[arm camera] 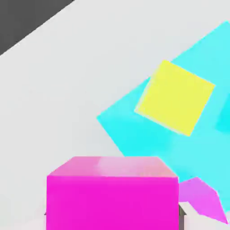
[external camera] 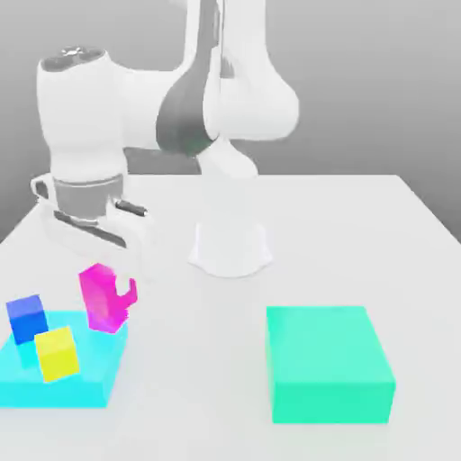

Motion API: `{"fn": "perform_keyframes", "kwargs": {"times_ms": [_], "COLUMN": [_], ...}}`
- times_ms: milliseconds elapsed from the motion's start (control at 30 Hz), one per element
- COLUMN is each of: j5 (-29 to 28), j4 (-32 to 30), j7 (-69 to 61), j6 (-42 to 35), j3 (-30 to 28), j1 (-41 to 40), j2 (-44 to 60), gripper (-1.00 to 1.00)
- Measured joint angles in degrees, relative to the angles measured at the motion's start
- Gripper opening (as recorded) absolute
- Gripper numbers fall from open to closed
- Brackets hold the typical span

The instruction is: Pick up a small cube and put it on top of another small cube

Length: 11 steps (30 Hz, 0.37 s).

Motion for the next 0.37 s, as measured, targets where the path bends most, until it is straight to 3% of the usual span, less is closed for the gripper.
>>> {"fn": "perform_keyframes", "kwargs": {"times_ms": [100, 267, 300, 367], "j5": [-1.3, -0.2, 0.0, 0.0], "j4": [-3.5, -5.5, -5.6, -5.6], "j7": [5.1, 5.0, 4.9, 4.9], "j6": [1.0, 11.9, 13.1, 13.1], "j3": [-0.2, -1.3, -1.4, -1.4], "j1": [-4.1, -3.8, -3.6, -3.6], "j2": [-2.6, 6.4, 7.4, 7.4], "gripper": [-1.0, -1.0, 1.0, 1.0]}}
